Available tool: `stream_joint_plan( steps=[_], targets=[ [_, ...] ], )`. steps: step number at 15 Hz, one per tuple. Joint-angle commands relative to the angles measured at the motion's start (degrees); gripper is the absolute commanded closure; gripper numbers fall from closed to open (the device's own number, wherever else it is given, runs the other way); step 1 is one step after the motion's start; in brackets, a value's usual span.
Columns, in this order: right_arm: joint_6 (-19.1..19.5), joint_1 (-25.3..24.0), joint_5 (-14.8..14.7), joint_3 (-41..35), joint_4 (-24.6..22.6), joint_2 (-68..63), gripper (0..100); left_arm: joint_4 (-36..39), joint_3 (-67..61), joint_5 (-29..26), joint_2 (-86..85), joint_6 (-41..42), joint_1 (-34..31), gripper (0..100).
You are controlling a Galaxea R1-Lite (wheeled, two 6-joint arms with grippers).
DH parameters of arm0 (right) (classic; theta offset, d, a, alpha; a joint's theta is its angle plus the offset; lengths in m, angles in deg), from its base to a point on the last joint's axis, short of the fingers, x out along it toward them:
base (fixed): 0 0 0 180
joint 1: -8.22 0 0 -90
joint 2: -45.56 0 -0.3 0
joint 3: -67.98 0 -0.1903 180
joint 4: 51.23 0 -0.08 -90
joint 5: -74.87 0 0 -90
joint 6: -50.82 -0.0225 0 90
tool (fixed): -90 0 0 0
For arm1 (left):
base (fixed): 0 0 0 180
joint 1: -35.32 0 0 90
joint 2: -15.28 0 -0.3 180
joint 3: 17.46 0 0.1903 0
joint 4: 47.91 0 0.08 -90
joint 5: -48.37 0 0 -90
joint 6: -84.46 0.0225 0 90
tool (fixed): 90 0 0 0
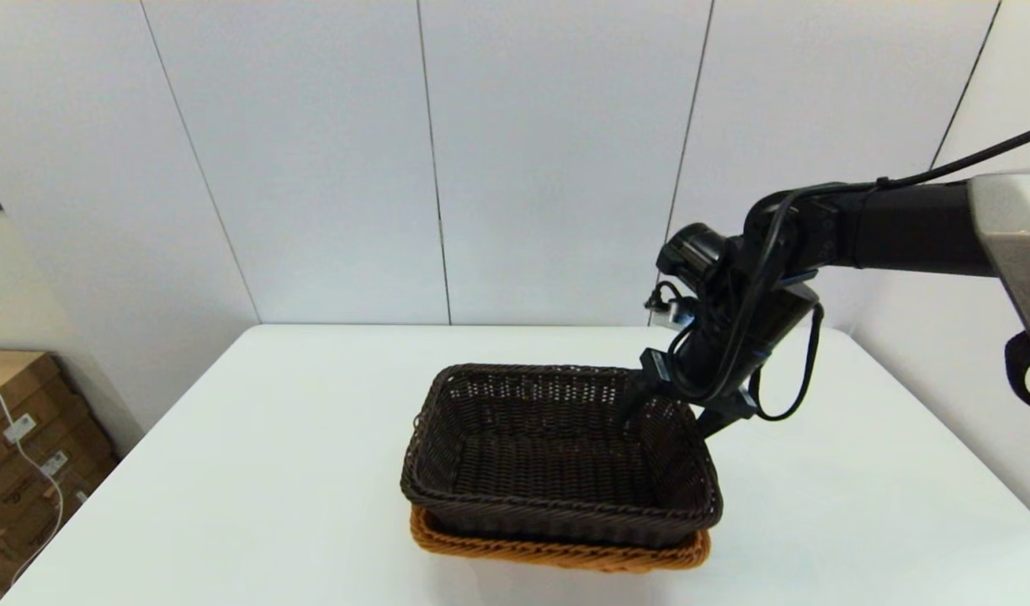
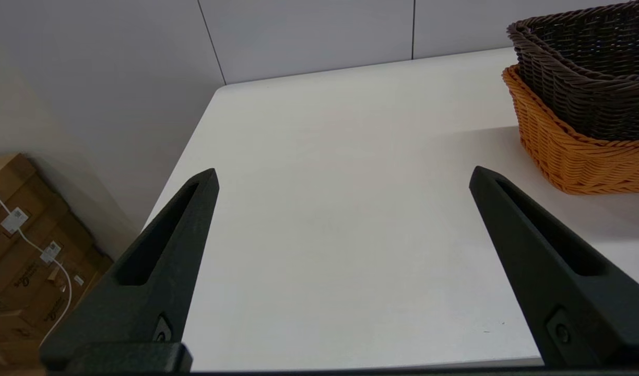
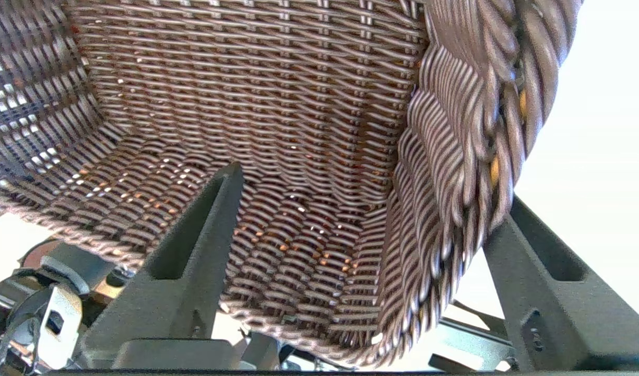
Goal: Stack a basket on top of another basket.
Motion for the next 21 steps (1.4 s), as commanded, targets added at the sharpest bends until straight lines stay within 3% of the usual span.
stream_joint_plan(
  steps=[1,6,7,8,11,16,18,21],
  targets=[
    [0.7,1.3,-0.3,1.3,0.0,3.3,0,0.0,-0.3,0.1,0.0,0.0,0.0,0],
    [5.7,7.7,0.7,0.6,2.0,5.6,0,0.0,-0.3,0.1,0.0,0.0,0.0,0],
    [7.4,8.7,2.9,-1.2,2.7,7.7,0,0.0,-0.3,0.1,0.0,0.0,0.0,0],
    [7.9,8.8,4.3,-3.2,2.7,10.1,0,0.0,-0.3,0.1,0.0,0.0,0.0,0],
    [9.8,6.8,4.8,-10.3,2.7,19.8,0,0.0,-0.3,0.1,0.0,0.0,0.0,0],
    [7.8,4.4,6.2,-22.2,2.7,40.9,0,0.0,-0.3,0.1,0.0,0.0,0.0,0],
    [5.0,4.4,5.1,-24.4,2.7,48.0,0,0.0,-0.3,0.1,0.0,0.0,0.0,0],
    [0.8,4.5,-1.6,-28.1,2.7,59.3,0,0.0,-0.3,0.1,0.0,0.0,0.0,0]
  ],
)
